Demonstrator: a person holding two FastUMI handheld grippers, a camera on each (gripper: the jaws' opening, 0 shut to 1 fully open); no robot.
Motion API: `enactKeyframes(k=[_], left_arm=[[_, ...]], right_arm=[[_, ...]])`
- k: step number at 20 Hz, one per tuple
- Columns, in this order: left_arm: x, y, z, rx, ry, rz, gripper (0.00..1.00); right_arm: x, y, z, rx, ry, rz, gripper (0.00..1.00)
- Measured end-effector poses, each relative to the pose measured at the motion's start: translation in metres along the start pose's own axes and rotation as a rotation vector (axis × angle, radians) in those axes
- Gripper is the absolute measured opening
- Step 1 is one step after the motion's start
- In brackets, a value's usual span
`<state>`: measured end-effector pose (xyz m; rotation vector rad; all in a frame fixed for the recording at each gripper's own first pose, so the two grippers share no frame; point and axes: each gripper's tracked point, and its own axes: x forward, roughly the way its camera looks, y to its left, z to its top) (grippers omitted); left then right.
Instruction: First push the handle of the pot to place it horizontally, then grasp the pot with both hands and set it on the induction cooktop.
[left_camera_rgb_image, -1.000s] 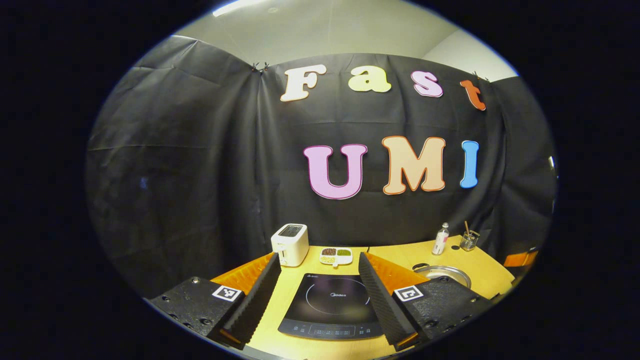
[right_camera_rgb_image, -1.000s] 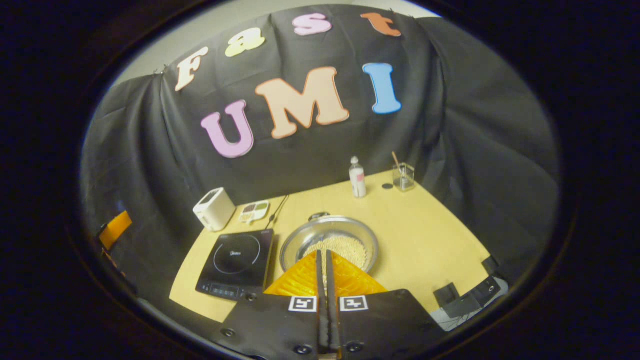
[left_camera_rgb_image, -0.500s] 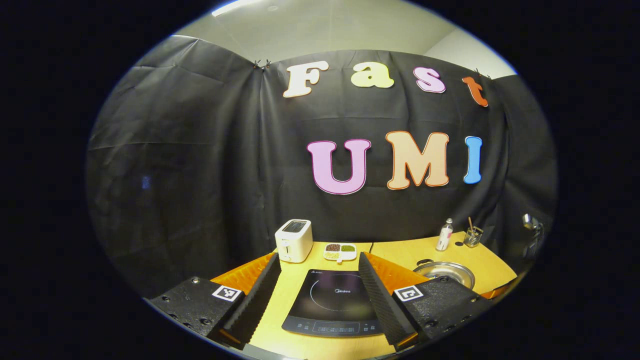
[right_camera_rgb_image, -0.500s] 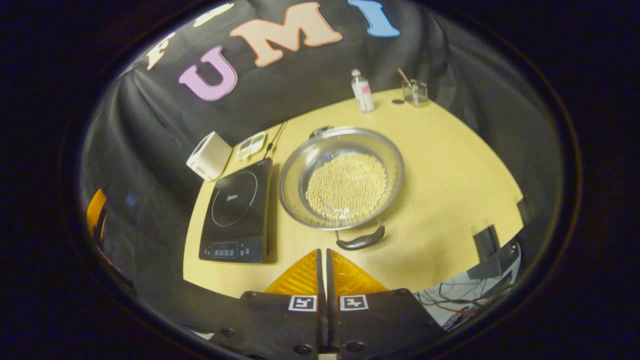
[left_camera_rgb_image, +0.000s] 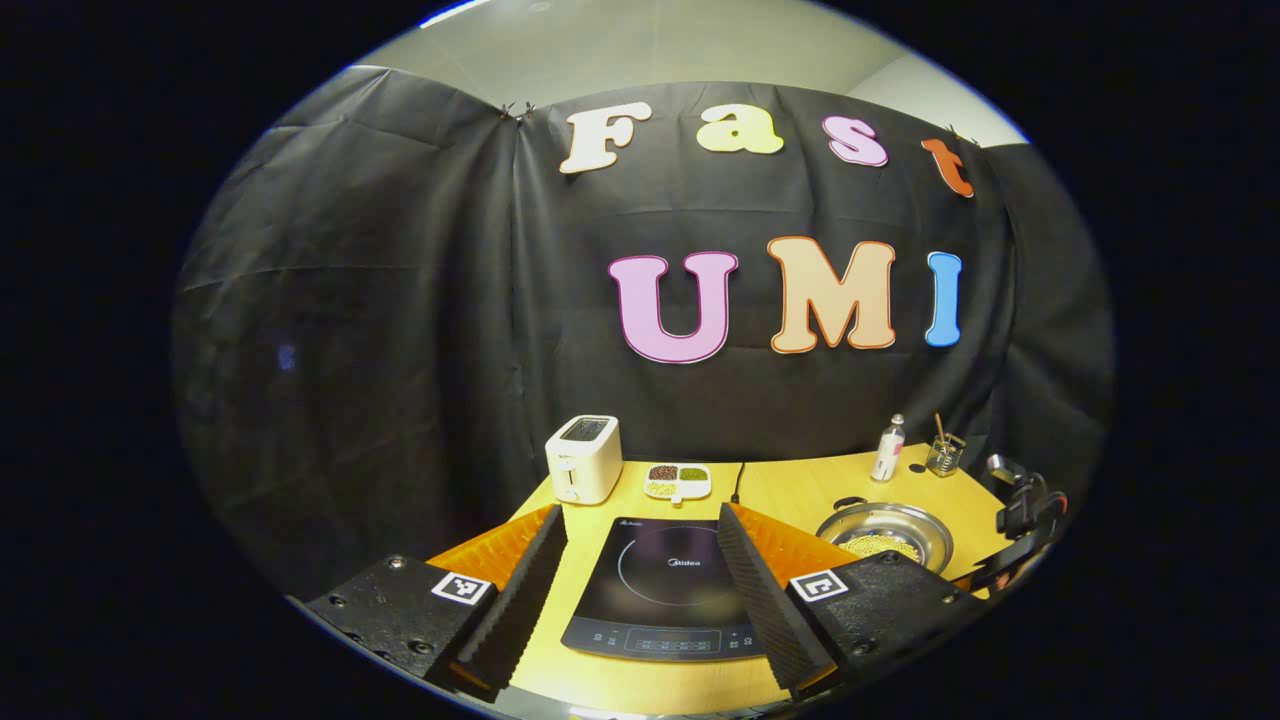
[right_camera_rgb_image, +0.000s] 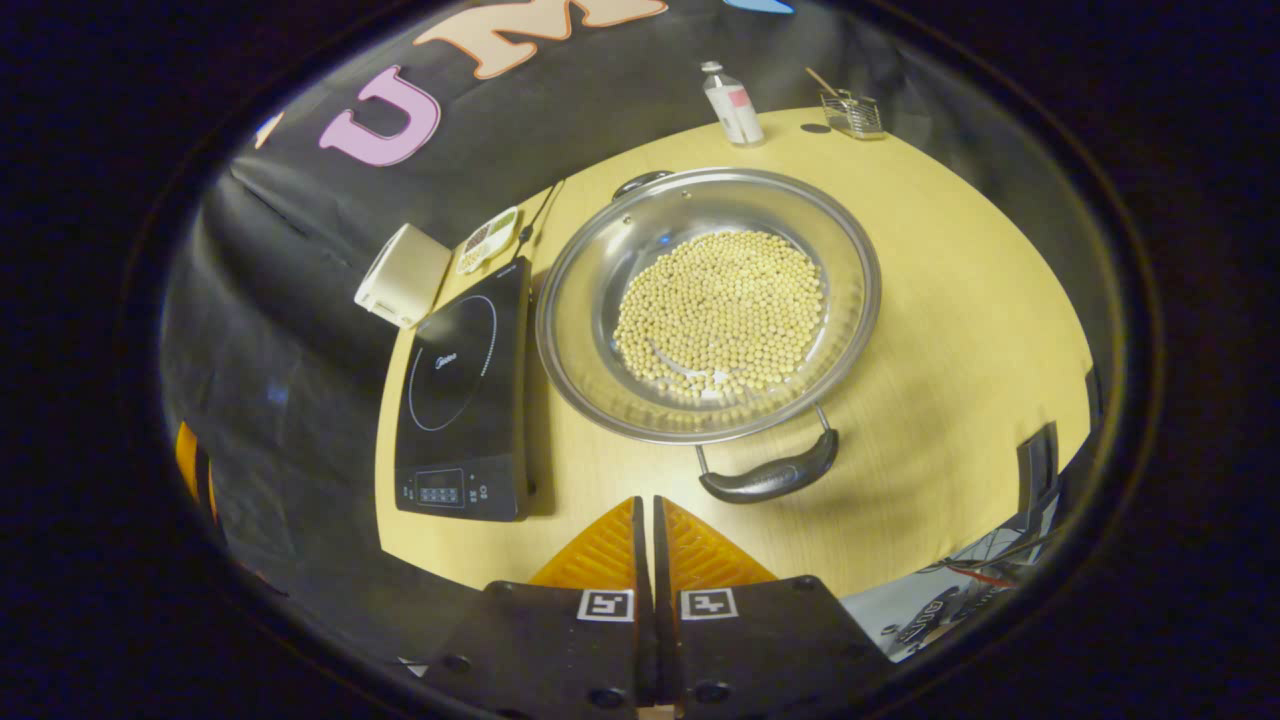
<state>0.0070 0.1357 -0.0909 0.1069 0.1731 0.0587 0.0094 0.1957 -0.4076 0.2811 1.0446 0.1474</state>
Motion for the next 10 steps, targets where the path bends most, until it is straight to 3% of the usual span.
enactKeyframes(k=[10], left_arm=[[0.002, 0.014, -0.014, 0.007, 0.043, 0.019, 0.93]], right_arm=[[0.031, -0.018, 0.003, 0.005, 0.048, -0.096, 0.02]])
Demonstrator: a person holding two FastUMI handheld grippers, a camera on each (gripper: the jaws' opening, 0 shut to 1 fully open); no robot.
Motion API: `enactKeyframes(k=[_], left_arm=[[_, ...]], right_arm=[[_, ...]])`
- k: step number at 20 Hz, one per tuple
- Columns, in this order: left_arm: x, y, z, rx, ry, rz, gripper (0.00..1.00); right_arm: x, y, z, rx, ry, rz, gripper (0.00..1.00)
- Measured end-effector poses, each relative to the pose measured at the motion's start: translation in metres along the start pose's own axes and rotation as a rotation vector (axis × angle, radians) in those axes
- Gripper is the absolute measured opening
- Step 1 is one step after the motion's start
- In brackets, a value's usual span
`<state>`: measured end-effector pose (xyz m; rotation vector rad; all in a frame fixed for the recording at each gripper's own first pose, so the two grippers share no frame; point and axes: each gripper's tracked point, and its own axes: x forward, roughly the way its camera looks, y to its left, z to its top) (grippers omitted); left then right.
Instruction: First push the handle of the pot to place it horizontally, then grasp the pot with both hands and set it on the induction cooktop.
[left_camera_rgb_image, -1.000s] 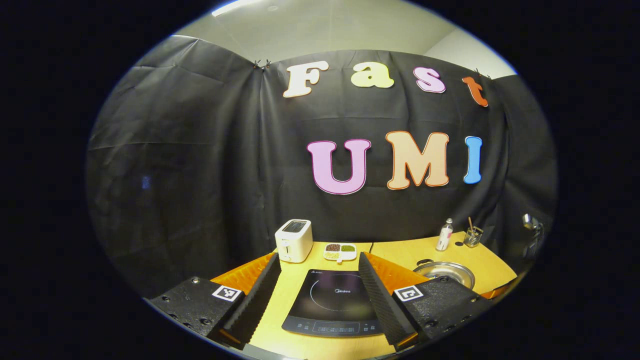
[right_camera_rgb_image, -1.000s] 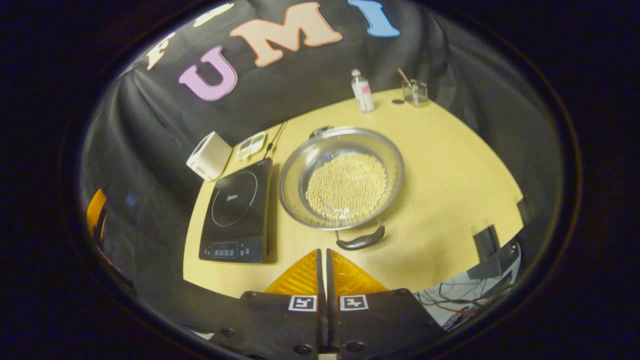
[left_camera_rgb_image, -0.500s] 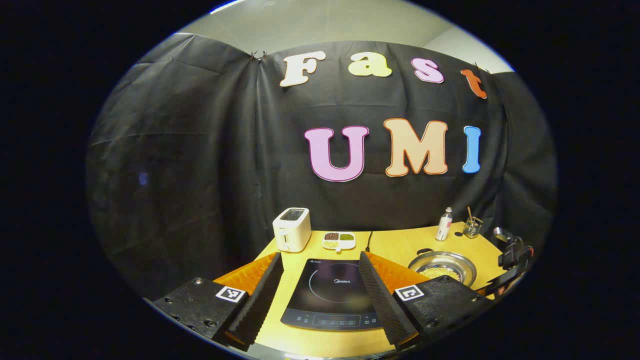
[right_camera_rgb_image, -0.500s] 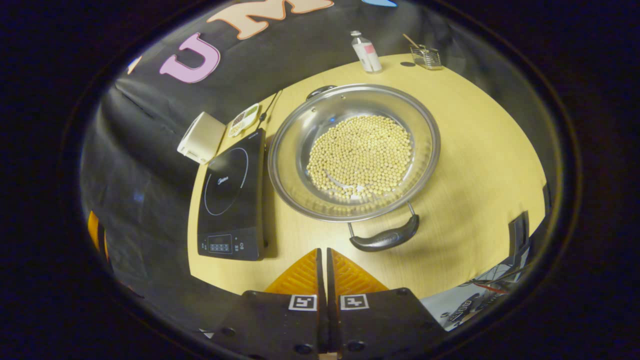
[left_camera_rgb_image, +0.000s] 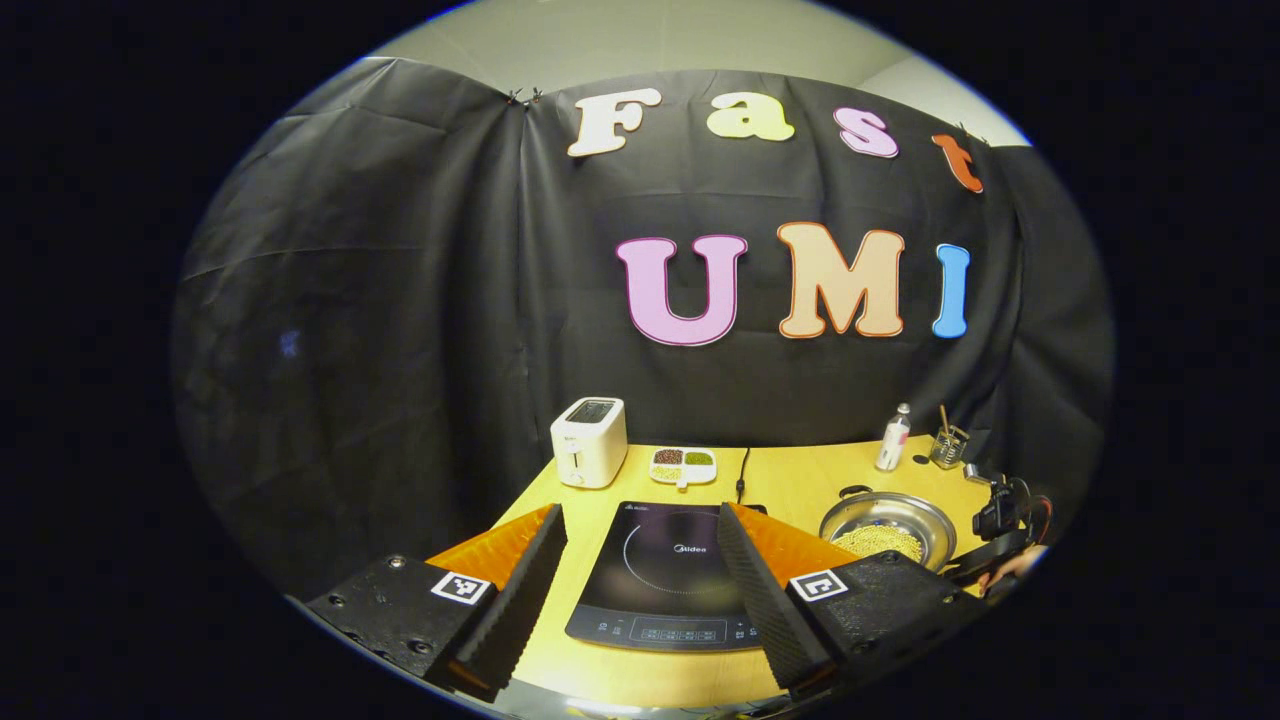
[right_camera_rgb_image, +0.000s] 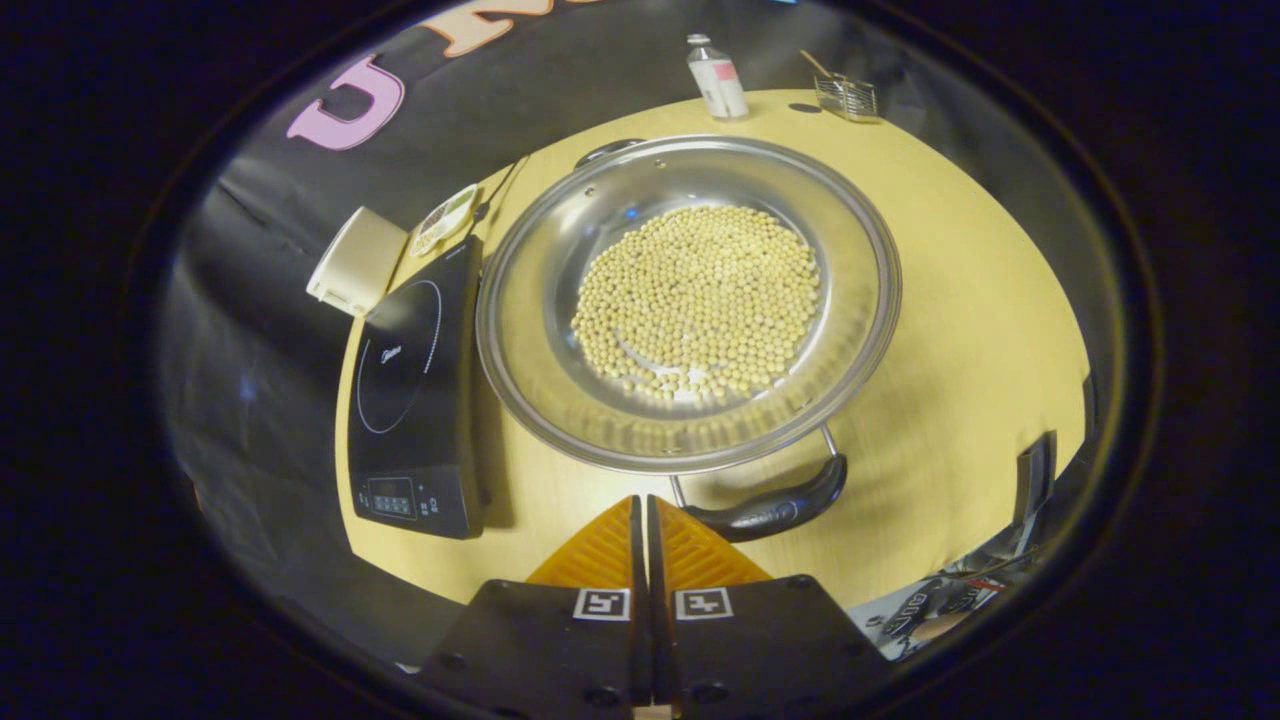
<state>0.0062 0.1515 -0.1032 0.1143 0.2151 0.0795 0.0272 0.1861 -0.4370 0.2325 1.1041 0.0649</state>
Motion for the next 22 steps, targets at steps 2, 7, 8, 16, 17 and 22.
enactKeyframes(k=[2, 7, 8, 16, 17, 22], left_arm=[[0.002, -0.001, 0.0, 0.003, -0.001, -0.005, 0.93], [0.005, -0.01, -0.009, -0.053, 0.011, -0.039, 0.93], [0.005, -0.01, -0.012, -0.064, 0.019, -0.043, 0.93], [0.003, -0.003, -0.025, -0.08, 0.05, -0.039, 0.96], [0.003, -0.002, -0.026, -0.082, 0.051, -0.041, 0.96], [0.005, -0.003, -0.027, -0.078, 0.035, -0.054, 0.95]], right_arm=[[0.001, -0.004, 0.002, -0.01, -0.01, -0.018, 0.0], [0.001, -0.025, 0.014, -0.005, -0.041, -0.069, 0.0], [0.001, -0.03, 0.015, -0.005, -0.045, -0.078, 0.0], [-0.001, -0.074, 0.05, -0.044, -0.088, -0.208, 0.02], [0.0, -0.081, 0.057, -0.06, -0.093, -0.233, 0.02], [-0.006, -0.106, 0.065, -0.055, -0.117, -0.287, 0.02]])
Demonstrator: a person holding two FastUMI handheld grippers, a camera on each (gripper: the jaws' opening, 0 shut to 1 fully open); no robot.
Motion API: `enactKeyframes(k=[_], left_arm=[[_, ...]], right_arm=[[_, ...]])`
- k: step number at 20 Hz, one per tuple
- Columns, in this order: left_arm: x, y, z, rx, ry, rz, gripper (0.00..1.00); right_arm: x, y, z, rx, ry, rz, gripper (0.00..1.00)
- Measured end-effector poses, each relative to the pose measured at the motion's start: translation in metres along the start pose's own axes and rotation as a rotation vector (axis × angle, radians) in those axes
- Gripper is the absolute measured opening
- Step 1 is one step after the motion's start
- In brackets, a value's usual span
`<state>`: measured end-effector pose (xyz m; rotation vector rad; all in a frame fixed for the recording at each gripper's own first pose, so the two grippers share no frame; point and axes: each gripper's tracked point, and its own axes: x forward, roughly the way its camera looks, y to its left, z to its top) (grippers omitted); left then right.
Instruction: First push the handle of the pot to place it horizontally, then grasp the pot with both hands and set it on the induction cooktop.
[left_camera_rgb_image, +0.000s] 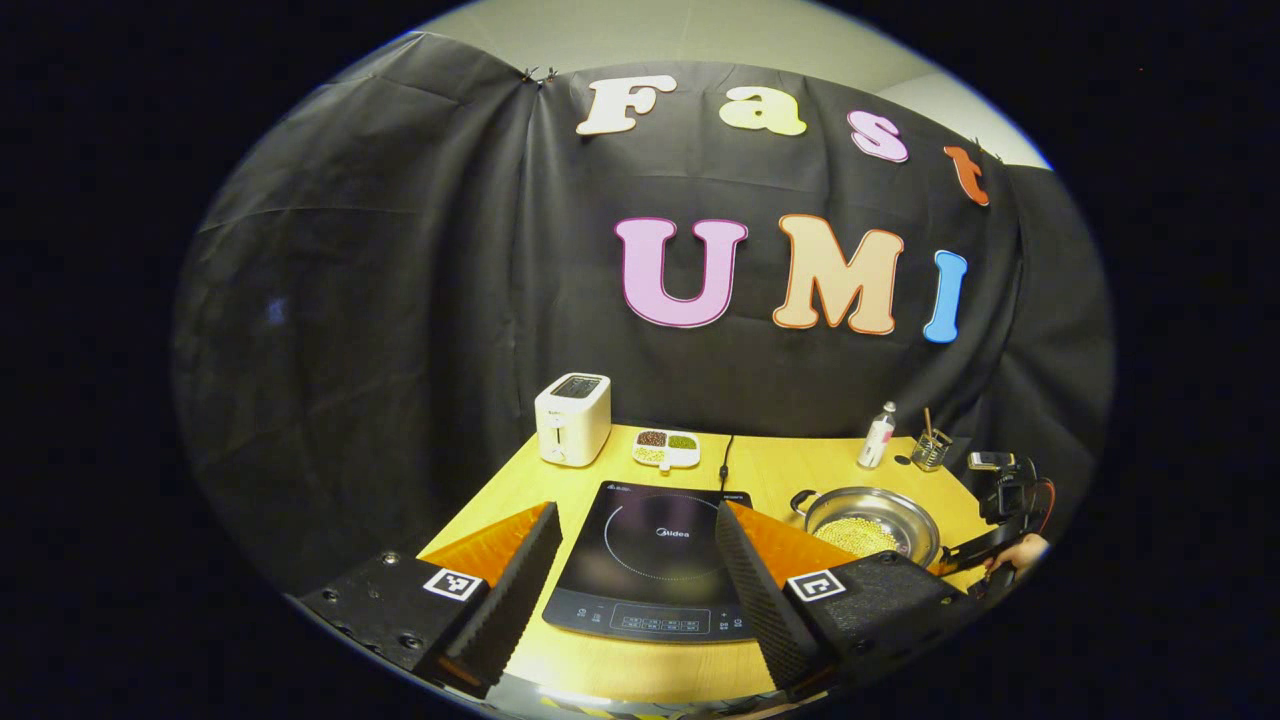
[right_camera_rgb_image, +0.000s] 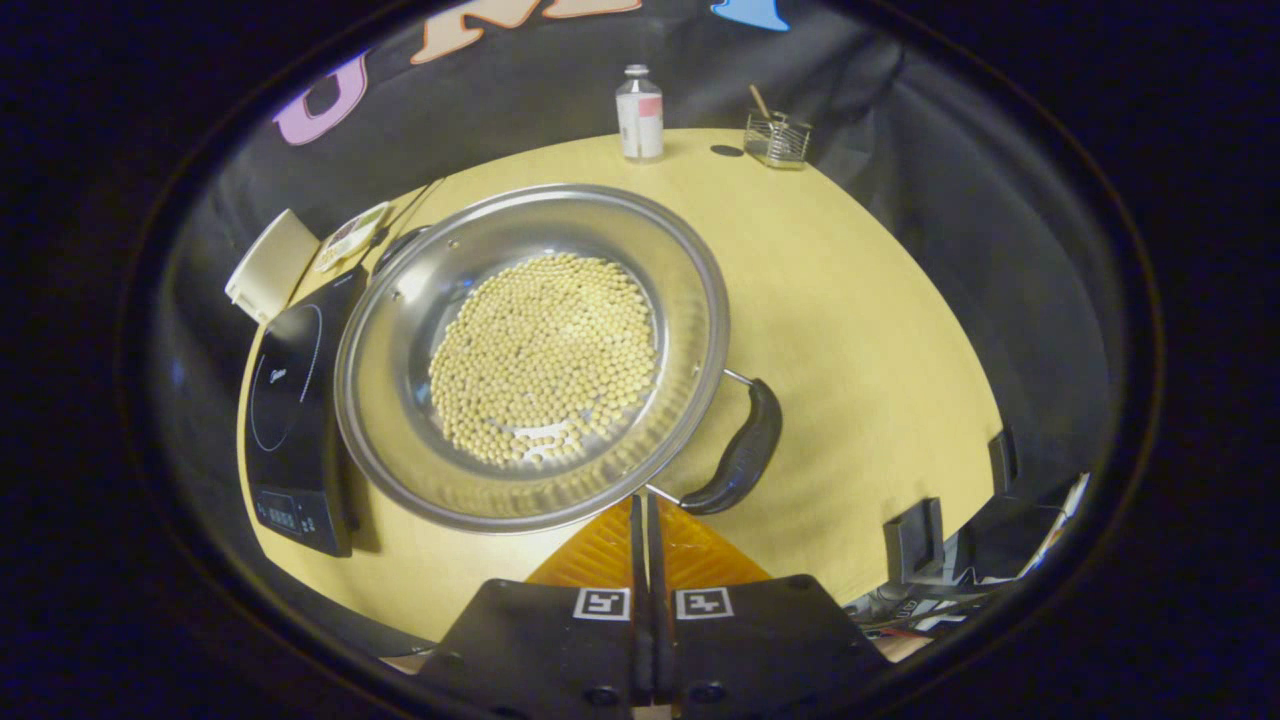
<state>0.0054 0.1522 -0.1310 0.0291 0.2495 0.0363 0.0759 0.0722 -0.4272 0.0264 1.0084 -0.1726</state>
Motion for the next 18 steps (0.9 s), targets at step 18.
enactKeyframes(k=[18], left_arm=[[0.03, -0.026, -0.005, 0.022, 0.07, 0.046, 0.95]], right_arm=[[0.027, -0.042, 0.054, 0.004, 0.011, -0.025, 0.0]])
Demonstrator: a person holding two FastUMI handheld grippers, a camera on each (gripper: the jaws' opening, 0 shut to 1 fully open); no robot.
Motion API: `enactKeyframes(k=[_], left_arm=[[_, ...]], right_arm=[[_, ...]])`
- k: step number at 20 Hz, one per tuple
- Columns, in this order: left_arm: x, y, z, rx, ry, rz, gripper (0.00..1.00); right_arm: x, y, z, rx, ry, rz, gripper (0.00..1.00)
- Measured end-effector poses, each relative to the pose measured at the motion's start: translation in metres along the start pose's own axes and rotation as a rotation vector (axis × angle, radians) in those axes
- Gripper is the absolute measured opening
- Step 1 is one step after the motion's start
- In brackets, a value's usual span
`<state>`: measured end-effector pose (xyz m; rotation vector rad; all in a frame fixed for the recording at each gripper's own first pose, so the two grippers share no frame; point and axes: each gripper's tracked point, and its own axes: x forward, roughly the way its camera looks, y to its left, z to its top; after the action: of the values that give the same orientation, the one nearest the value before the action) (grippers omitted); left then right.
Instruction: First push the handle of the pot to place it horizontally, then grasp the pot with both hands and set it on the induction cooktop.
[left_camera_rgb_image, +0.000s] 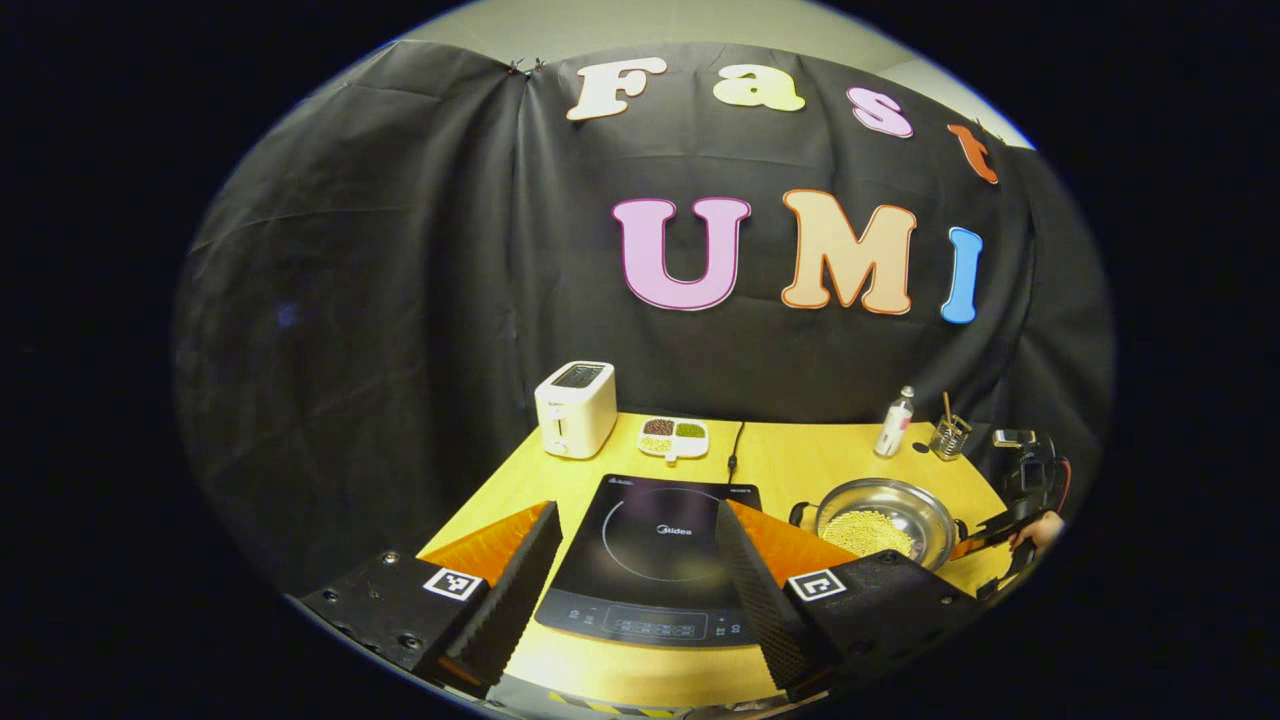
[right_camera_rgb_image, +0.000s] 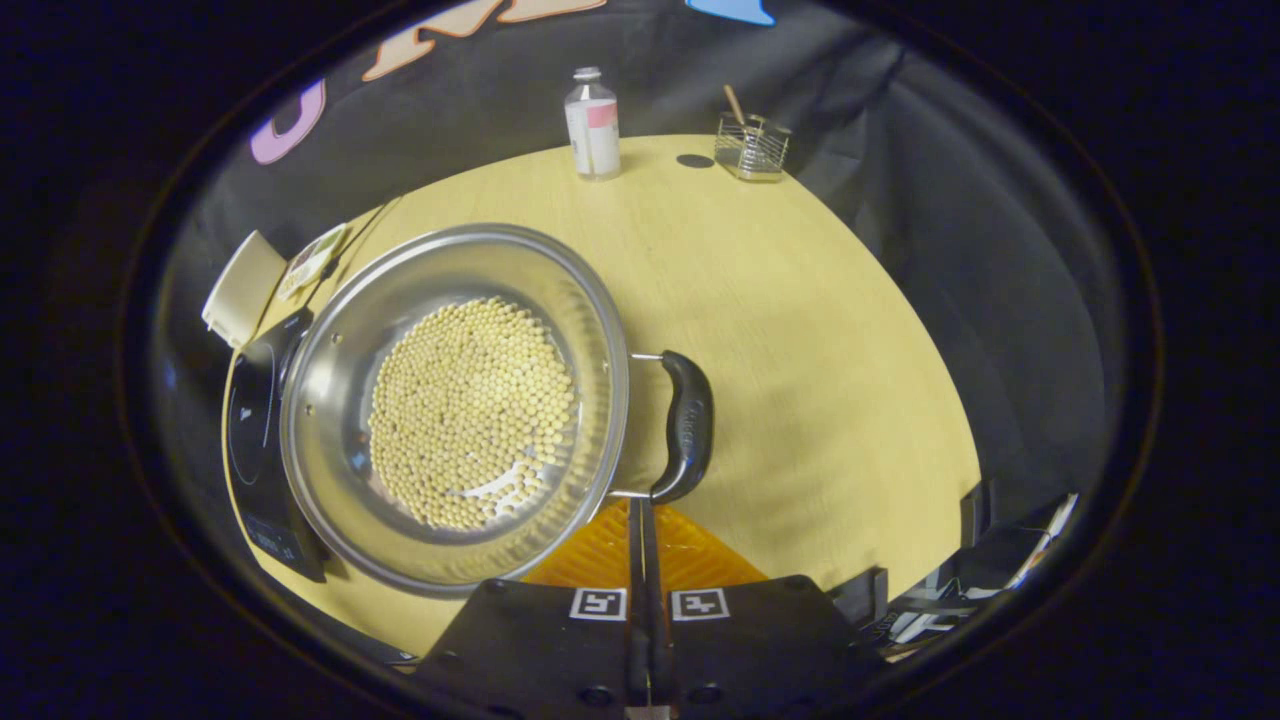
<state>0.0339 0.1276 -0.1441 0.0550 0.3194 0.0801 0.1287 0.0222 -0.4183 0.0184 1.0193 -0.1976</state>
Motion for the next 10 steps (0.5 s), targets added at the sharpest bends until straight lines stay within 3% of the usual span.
enactKeyframes(k=[10], left_arm=[[0.012, -0.039, -0.001, -0.044, 0.03, -0.001, 0.95]], right_arm=[[0.008, -0.006, 0.022, -0.047, 0.003, 0.033, 0.0]])
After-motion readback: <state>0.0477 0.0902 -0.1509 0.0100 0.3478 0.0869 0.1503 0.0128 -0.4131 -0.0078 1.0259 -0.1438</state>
